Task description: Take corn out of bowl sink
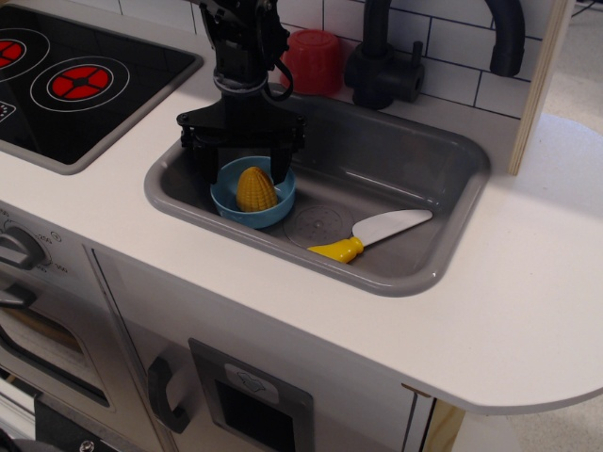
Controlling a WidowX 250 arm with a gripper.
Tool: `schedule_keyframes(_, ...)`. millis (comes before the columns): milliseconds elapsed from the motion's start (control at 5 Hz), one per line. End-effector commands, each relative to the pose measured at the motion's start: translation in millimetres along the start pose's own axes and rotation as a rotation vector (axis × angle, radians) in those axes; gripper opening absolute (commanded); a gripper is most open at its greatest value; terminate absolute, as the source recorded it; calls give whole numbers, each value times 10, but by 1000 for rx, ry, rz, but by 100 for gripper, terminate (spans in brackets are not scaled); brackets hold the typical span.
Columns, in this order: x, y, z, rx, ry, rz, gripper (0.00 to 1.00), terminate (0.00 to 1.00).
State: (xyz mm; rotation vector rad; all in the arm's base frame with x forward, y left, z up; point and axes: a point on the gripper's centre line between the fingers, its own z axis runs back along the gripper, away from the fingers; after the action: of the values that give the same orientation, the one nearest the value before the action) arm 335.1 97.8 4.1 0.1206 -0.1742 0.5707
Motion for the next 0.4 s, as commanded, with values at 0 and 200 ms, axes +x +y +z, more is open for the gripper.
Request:
schedule_keyframes(0,-8,30,39,2,-51,-3,0,0)
schedule_keyframes(200,-13,50,39,14,-73,-1,0,0)
